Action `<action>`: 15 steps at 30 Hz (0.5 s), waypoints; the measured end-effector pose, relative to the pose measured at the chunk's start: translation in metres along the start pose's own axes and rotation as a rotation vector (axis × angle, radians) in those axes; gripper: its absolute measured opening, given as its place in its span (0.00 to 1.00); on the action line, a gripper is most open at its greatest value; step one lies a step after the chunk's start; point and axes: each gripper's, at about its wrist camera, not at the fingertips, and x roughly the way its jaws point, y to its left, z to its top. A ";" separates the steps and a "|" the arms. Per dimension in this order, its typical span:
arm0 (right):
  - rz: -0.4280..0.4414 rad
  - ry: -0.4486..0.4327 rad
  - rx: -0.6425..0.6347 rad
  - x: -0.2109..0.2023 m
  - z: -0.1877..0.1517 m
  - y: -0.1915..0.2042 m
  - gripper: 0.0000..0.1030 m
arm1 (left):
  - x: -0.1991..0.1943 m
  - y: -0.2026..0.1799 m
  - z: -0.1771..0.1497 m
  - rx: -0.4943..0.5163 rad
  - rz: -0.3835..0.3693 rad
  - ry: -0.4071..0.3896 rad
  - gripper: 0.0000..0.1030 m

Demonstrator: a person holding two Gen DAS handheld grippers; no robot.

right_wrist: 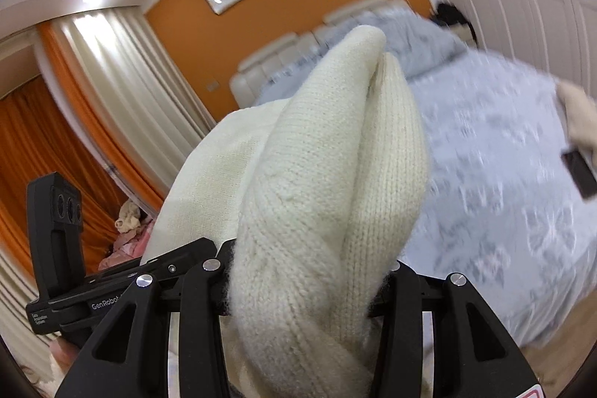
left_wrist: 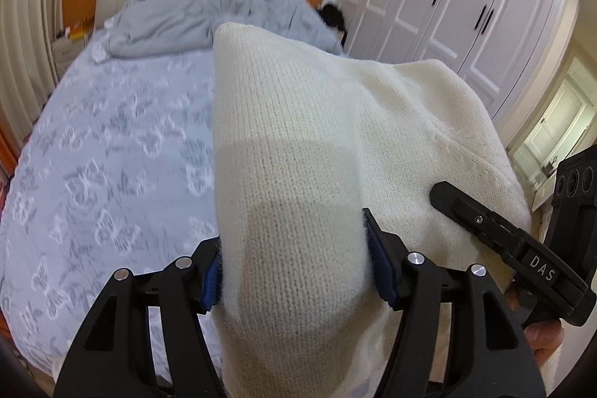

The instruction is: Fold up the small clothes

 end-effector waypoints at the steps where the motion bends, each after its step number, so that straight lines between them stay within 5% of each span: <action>1: 0.013 -0.014 -0.010 -0.002 0.004 0.008 0.41 | -0.008 0.001 0.004 0.005 -0.002 -0.024 0.59; 7: 0.097 -0.047 -0.073 0.019 0.022 0.059 0.41 | -0.064 0.027 0.025 0.029 0.028 -0.170 0.60; 11: 0.136 0.005 -0.054 0.069 0.010 0.070 0.43 | -0.073 0.064 0.029 0.001 0.067 -0.180 0.60; 14: 0.149 0.131 0.036 0.138 -0.021 0.050 0.56 | -0.054 0.105 0.020 -0.044 0.121 -0.134 0.63; 15: 0.121 0.181 0.044 0.164 -0.039 0.039 0.68 | -0.045 0.117 0.015 -0.063 0.134 -0.115 0.67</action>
